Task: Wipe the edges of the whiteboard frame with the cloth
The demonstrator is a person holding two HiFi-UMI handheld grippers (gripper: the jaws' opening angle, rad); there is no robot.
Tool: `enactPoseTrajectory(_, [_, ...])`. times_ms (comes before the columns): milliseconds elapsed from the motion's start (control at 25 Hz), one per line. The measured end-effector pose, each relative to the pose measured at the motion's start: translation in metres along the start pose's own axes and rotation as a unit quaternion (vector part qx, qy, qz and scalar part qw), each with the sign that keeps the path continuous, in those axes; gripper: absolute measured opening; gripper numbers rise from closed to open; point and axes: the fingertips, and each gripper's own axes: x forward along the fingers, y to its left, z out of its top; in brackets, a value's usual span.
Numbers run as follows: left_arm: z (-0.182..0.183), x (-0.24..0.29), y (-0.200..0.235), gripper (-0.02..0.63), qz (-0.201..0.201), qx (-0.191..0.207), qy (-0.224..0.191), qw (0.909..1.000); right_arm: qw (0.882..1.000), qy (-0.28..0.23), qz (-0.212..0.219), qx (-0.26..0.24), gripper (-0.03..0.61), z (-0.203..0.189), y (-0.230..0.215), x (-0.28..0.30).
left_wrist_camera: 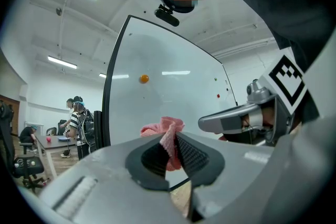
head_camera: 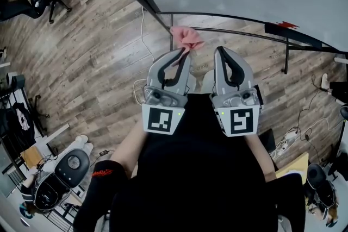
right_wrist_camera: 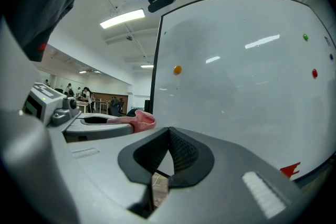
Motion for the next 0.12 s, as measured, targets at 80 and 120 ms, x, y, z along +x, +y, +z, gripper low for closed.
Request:
enactPoseTrajectory(80, [-0.0006, 0.0000, -0.0013, 0.021, 0.000, -0.001, 0.000, 1.0000, 1.000, 0.000, 0.000, 0.000, 0.000, -0.0007, -0.0005, -0.0008])
enactPoseTrajectory(120, [-0.0008, 0.0000, -0.0020, 0.021, 0.000, -0.001, 0.000, 1.0000, 1.000, -0.001, 0.000, 0.000, 0.000, -0.0008, -0.0008, -0.0012])
